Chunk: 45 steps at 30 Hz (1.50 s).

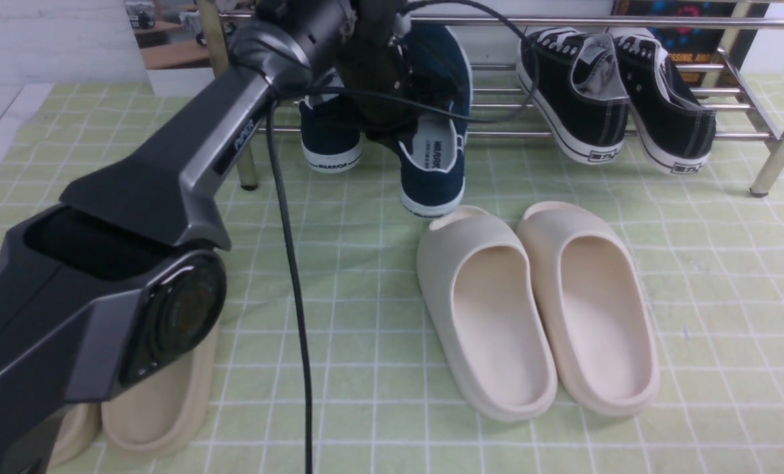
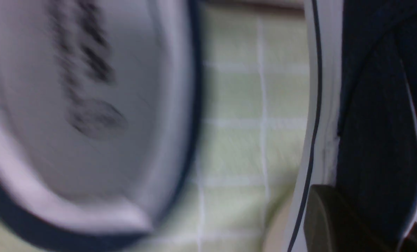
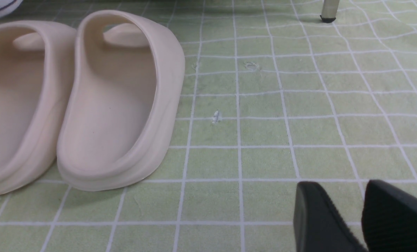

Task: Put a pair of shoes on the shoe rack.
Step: Use the left arm to put a shoe into the shoe rack

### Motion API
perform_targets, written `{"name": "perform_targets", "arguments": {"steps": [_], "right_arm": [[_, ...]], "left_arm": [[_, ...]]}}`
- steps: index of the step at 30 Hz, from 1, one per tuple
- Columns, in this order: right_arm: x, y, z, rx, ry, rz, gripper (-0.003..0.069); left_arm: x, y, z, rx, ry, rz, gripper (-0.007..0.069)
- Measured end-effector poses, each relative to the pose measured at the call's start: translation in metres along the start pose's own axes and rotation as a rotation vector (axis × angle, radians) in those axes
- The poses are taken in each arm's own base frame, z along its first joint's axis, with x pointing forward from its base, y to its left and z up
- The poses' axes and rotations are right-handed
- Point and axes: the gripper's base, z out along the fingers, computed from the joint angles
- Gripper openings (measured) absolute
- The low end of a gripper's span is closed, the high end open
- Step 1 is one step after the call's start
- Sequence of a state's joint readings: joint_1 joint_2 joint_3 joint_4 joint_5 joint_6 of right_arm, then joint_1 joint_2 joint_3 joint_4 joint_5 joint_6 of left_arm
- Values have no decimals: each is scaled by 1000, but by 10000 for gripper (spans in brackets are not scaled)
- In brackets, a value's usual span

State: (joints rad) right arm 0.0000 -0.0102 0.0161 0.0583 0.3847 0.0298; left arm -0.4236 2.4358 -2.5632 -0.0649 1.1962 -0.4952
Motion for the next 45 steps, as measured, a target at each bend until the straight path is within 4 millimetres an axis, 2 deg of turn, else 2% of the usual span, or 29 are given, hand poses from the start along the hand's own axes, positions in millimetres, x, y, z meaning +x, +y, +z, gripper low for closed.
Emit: {"name": "perform_targets", "arguments": {"steps": [4,11,16,18,20,21,23,27,30,32,33,34,35,36,37,38,40,41,42,44,45], "right_arm": [[0,0,0,0,0,0,239],[0,0,0,0,0,0,239],[0,0,0,0,0,0,239],[0,0,0,0,0,0,239],[0,0,0,0,0,0,239],[0,0,0,0,0,0,239],[0,0,0,0,0,0,239],[0,0,0,0,0,1,239],[0,0,0,0,0,2,239],[0,0,0,0,0,2,239],[0,0,0,0,0,2,239],[0,0,0,0,0,3,239],[0,0,0,0,0,3,239],[0,0,0,0,0,3,239],[0,0,0,0,0,3,239],[0,0,0,0,0,3,239],[0,0,0,0,0,3,239],[0,0,0,0,0,3,239],[0,0,0,0,0,3,239],[0,0,0,0,0,3,239],[0,0,0,0,0,3,239]], "left_arm": [[-15,15,5,9,-71,-31,-8],[-20,11,5,52,-138,-7,6],[-25,7,4,76,-199,2,107],[-28,6,3,79,-230,15,202],[-29,6,3,83,-236,16,237],[-28,6,2,90,-232,17,290],[-27,5,1,94,-216,16,322],[-24,4,-11,83,-177,28,329],[-23,2,-37,65,-145,69,287],[-20,-1,-74,51,-118,135,203],[-20,-1,-80,51,-121,146,195],[-20,-3,-104,58,-142,175,129],[-20,-4,-118,65,-158,187,94],[-19,-6,-141,76,-190,205,43],[-19,-7,-149,81,-201,211,26],[-17,-8,-180,97,-245,231,-14],[-10,-8,-221,116,-299,250,-13],[-2,-7,-256,132,-346,268,-13],[6,-5,-279,140,-372,281,-13],[23,2,-315,144,-405,299,-13],[33,7,-325,136,-402,303,-13]]}}
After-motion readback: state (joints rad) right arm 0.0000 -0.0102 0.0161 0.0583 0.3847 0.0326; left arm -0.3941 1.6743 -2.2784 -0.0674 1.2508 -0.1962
